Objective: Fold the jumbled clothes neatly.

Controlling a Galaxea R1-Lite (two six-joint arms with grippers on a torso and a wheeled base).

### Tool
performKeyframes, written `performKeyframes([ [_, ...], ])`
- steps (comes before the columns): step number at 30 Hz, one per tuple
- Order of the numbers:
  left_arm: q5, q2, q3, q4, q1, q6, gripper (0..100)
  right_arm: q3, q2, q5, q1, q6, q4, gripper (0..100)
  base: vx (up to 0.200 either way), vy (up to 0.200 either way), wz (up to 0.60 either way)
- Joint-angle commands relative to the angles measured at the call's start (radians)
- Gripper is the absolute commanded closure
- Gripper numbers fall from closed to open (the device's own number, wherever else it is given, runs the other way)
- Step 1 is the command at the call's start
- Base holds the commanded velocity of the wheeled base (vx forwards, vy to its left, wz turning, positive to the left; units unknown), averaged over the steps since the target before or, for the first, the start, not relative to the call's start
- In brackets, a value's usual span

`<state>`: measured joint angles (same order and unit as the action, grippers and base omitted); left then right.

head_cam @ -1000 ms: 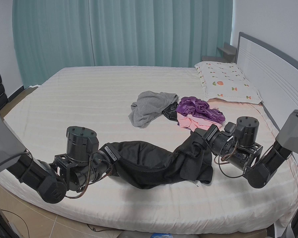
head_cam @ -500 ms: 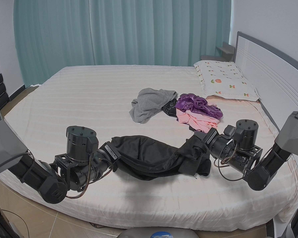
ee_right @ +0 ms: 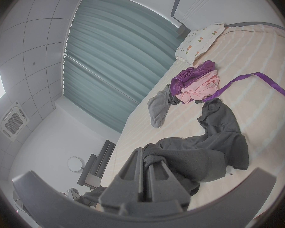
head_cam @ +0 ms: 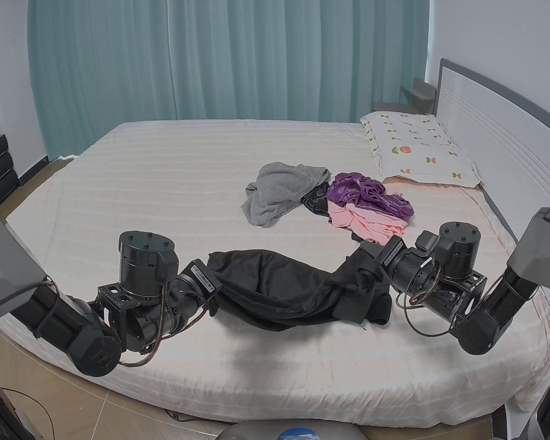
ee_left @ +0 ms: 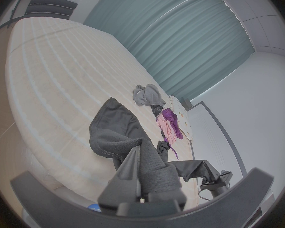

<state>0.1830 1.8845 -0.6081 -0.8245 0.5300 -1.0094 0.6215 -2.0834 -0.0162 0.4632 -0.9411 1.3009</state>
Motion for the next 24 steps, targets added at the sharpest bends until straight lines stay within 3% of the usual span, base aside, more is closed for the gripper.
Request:
performKeyframes([
  [1,0.0,-0.011,-0.009,-0.001,-0.01,0.0,100,-0.006,0.002,-0.001,0.002,0.001,0.001,100,0.0,0.2,0.0],
  [8,-0.069,-0.025,-0.013,-0.001,-0.044,-0.002,100,-0.008,-0.001,-0.001,0.002,0.001,0.005,100,0.0,0.2,0.0],
  [24,-0.073,-0.021,-0.016,-0.002,-0.048,0.0,100,-0.008,-0.001,0.001,0.0,0.002,0.005,100,0.0,0.2,0.0],
])
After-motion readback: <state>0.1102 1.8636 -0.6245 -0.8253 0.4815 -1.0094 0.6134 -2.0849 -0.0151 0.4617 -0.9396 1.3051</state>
